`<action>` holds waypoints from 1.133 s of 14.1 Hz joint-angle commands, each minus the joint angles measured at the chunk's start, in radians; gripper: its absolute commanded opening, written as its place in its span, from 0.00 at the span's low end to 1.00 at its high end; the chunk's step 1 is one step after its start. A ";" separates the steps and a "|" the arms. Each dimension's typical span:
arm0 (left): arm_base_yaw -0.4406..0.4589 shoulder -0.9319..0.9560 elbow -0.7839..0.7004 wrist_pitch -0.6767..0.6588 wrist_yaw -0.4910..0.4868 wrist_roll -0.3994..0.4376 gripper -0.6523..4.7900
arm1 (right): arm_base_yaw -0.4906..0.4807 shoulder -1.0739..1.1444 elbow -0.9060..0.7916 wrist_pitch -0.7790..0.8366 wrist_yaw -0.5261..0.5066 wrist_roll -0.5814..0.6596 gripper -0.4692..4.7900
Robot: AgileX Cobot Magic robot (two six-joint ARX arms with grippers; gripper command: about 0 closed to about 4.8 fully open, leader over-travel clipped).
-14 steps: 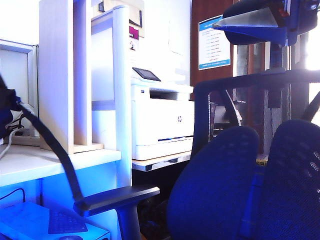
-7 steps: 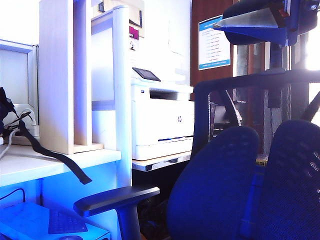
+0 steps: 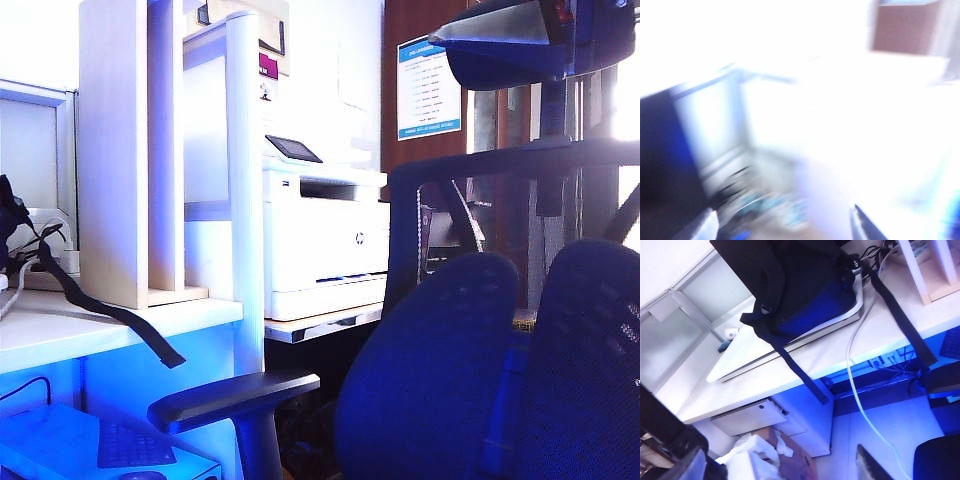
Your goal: Grab the backpack from the chair and place it on the desk.
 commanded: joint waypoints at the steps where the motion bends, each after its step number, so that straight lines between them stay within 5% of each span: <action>1: -0.143 -0.080 0.004 -0.014 0.011 -0.002 0.77 | -0.037 -0.004 0.005 0.023 0.005 -0.023 0.82; 5: -0.381 -0.195 0.003 -0.115 -0.095 0.089 0.77 | -0.205 -0.034 0.005 0.023 0.004 -0.071 0.82; 10: -0.402 -0.310 0.002 -0.267 -0.152 0.089 0.75 | -0.277 -0.099 0.019 0.006 0.007 -0.081 0.82; 12: -0.402 -0.392 -0.003 -0.378 -0.204 0.112 0.73 | -0.278 -0.136 0.075 -0.114 0.041 -0.175 0.82; 13: -0.402 -0.504 -0.085 -0.378 -0.207 0.110 0.64 | -0.282 -0.219 0.088 -0.211 0.063 -0.211 0.82; 16: -0.403 -0.795 -0.453 -0.325 -0.206 0.083 0.64 | -0.282 -0.339 0.088 -0.391 0.124 -0.288 0.82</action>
